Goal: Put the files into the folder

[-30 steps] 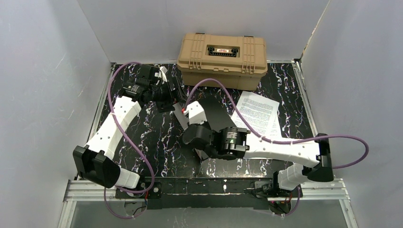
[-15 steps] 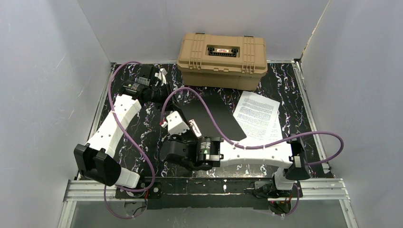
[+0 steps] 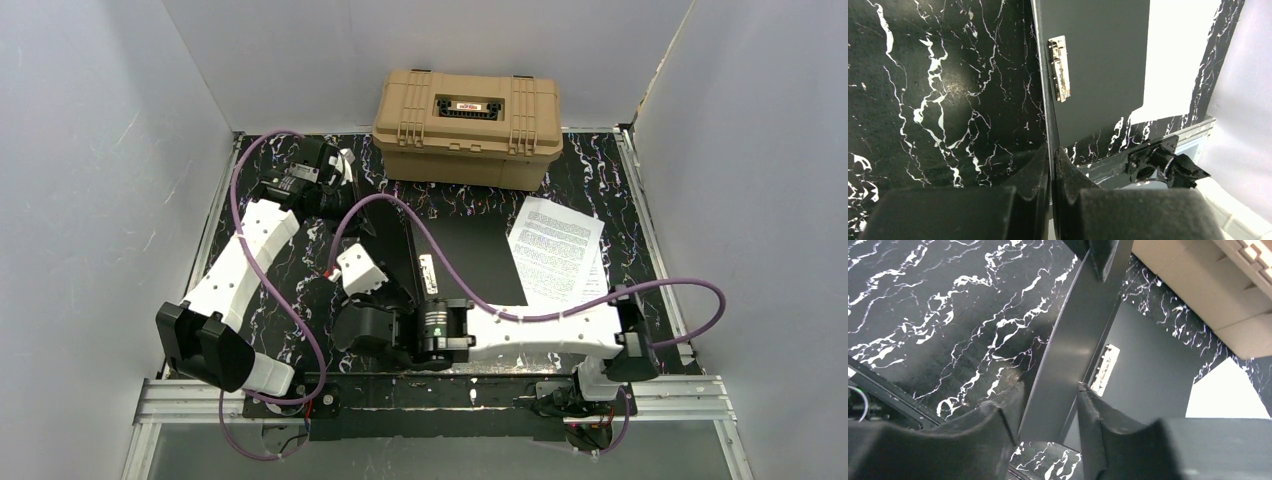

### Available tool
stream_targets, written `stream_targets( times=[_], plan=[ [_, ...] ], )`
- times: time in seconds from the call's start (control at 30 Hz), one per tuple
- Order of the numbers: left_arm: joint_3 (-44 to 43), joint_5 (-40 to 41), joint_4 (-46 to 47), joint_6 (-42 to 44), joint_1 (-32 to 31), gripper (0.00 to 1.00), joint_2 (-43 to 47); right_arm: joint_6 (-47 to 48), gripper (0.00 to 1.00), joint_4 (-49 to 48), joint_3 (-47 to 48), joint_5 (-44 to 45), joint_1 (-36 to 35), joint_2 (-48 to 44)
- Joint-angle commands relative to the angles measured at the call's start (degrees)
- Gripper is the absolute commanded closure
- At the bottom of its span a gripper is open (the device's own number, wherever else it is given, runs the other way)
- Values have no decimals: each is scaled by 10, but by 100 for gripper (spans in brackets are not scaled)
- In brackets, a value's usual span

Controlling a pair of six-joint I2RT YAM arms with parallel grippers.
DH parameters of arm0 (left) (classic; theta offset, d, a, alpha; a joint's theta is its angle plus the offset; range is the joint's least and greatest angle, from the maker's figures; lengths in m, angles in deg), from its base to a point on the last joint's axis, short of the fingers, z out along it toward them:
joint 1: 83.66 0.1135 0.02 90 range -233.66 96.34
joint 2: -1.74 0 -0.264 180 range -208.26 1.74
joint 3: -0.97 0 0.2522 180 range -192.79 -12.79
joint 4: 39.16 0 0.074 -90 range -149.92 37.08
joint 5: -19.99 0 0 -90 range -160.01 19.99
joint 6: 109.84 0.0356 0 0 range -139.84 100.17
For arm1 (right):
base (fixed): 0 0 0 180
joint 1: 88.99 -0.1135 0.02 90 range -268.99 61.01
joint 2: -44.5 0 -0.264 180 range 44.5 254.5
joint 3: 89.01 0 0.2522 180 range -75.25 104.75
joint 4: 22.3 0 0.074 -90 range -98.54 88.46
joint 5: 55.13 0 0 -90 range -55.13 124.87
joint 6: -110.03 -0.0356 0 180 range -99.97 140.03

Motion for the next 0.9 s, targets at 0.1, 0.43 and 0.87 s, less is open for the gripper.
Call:
stream_targets(
  times=[0.1,0.43,0.87],
  plan=[
    [15,16,22,60,2,100,0,16,19,-77,-74,-31,-1,-132],
    [62,57,39,76,2,100,13,-54,2,-67,-208,-30,32,-240],
    [97,172,3,84,3,62,49,-72,1,-133,-275,-233,206,-179]
  ],
)
